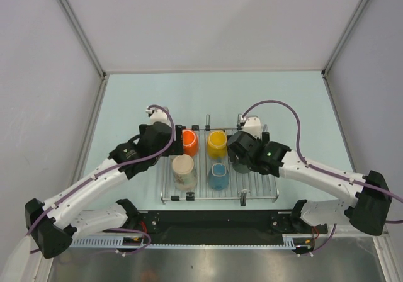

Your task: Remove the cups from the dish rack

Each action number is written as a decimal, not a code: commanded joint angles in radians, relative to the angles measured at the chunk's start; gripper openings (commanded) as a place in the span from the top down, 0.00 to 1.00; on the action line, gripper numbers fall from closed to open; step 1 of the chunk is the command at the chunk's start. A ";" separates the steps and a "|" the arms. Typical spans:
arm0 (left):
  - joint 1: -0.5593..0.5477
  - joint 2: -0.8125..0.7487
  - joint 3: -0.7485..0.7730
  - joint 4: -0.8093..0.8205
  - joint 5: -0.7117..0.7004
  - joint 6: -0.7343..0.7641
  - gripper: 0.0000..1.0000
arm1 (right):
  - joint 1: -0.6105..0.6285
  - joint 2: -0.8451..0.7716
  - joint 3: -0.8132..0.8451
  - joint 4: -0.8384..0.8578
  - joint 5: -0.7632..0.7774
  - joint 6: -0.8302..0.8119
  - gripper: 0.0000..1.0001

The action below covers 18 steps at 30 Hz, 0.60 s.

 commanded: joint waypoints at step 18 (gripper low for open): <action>-0.003 -0.001 -0.023 0.021 0.020 -0.035 0.00 | -0.034 0.141 -0.067 0.080 -0.054 -0.006 0.00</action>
